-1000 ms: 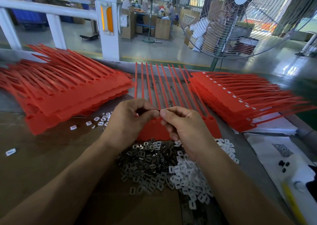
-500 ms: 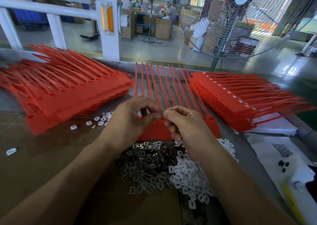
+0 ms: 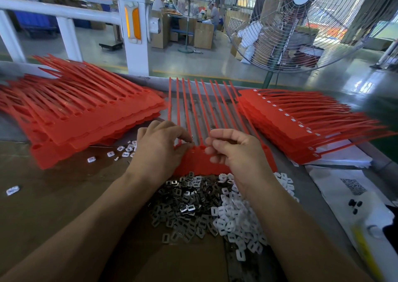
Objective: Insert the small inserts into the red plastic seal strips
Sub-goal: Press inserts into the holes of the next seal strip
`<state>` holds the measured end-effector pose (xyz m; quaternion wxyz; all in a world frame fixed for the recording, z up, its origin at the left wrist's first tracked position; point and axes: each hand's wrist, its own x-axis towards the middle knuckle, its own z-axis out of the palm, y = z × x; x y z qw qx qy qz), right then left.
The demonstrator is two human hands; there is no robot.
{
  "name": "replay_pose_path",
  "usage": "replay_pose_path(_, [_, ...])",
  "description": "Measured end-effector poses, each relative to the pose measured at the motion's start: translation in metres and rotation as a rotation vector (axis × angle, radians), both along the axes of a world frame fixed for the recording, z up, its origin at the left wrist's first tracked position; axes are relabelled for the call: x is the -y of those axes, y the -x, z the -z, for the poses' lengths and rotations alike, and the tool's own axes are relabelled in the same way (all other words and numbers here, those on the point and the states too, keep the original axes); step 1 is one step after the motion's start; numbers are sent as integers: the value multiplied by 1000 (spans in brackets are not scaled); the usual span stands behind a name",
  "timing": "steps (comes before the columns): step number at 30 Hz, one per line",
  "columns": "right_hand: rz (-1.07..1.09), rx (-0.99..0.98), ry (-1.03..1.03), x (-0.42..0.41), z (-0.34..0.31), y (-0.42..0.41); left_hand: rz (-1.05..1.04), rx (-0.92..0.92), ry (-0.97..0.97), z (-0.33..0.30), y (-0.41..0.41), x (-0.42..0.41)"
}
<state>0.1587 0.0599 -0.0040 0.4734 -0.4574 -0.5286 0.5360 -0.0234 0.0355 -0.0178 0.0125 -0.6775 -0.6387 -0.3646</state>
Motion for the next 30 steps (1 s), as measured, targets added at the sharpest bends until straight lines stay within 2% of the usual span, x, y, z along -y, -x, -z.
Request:
replay_pose_path(6, [38, -47, -25, 1, -2, -3, -39, -39, 42, 3, -1, -5])
replay_pose_path(20, [67, 40, -77, -3, 3, -3, -52, -36, 95, 7, 1, -10])
replay_pose_path(30, [43, 92, -115, -3, 4, -2, -46, -2, 10, 6, -2, -6])
